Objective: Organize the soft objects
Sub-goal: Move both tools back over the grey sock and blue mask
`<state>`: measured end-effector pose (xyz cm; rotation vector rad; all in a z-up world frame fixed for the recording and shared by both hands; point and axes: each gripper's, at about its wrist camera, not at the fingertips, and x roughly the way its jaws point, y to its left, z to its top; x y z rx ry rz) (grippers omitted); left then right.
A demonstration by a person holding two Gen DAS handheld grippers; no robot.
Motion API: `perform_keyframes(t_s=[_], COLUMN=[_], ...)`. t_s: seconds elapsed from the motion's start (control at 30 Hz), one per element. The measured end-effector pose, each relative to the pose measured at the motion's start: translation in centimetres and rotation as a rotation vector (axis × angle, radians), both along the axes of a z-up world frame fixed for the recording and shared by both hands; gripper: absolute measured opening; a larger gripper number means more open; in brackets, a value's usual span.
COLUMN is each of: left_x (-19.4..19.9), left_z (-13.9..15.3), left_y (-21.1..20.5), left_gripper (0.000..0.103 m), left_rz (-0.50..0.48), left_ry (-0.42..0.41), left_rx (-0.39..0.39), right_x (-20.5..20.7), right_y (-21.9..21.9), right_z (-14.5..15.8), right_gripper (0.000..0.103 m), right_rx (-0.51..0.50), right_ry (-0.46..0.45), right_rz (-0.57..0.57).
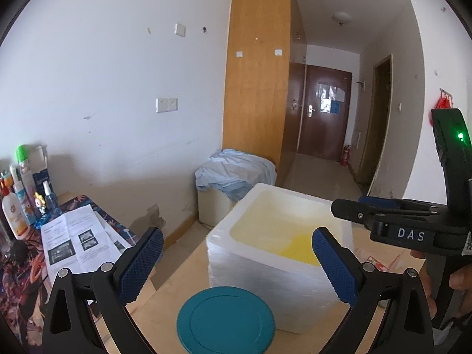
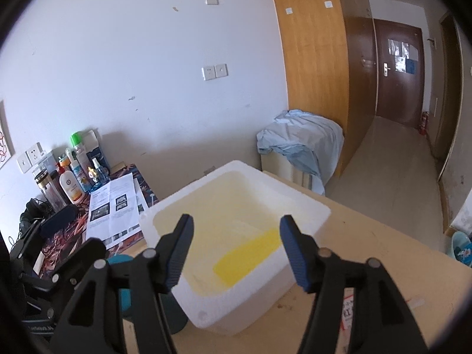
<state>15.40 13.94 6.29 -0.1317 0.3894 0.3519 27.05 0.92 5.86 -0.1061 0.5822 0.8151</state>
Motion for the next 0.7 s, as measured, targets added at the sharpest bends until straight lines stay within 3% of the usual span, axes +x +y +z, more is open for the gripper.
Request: perform_keyframes(t_s=[0.4, 0.7], left_x=[-1.1, -2.5], left_z=[0.3, 0.0], left_y=[-2.1, -5.5], left_gripper=[0.101, 0.101], left_rz=[-0.098, -0.222], left_ry=[-0.01, 0.001], left_rx=[-0.034, -0.044], right_x=[-3.5, -7.7], right_y=[-5.0, -10.2], right_z=[-0.8, -0.4], right_gripper=[0.066, 0.093], right_rx=[-0.068, -0.052], right_ry=[0.01, -0.049], right_rz=[-0.118, -0.248])
